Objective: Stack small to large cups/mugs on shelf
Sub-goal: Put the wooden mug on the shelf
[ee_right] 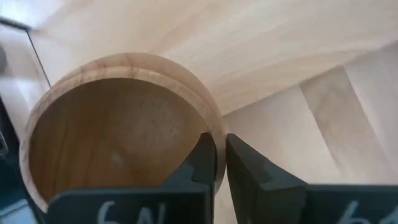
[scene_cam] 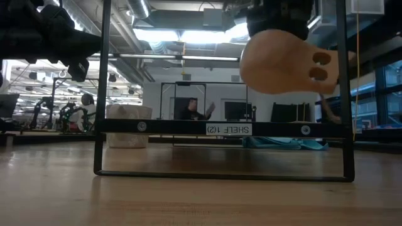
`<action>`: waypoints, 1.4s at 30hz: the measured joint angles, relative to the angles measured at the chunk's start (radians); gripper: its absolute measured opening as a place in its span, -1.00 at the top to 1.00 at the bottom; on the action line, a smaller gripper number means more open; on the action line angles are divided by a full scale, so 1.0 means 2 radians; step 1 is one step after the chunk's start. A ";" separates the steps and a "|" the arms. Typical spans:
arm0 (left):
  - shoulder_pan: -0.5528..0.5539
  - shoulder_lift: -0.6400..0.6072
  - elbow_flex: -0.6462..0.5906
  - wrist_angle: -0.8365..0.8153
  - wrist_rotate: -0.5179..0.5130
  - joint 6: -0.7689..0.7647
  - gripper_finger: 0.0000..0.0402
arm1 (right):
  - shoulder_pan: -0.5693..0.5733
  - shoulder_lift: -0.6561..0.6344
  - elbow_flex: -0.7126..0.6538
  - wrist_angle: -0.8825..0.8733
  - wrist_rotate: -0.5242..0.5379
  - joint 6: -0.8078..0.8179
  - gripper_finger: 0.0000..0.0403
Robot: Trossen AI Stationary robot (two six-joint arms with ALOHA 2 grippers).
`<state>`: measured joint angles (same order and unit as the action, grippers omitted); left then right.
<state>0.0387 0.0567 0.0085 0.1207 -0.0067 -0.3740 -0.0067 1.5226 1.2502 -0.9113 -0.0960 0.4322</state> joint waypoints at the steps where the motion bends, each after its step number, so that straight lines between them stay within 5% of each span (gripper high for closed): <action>1: 0.000 0.000 0.000 0.000 0.000 0.000 0.78 | 0.000 0.008 0.004 0.001 0.000 -0.013 0.87; 14: 0.000 0.000 0.000 0.000 0.000 0.000 0.78 | -0.019 0.147 0.166 -0.028 -0.001 -0.130 0.87; 29: 0.000 0.000 0.000 0.000 0.000 0.000 0.78 | -0.088 0.242 0.319 -0.089 0.088 -0.269 0.87; 42: 0.000 0.000 0.000 0.000 0.000 0.000 0.78 | -0.129 0.250 0.318 -0.067 0.128 -0.337 0.87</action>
<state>0.0391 0.0570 0.0086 0.1204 -0.0067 -0.3739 -0.2645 2.0235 1.8861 -1.0459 0.1607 -0.2422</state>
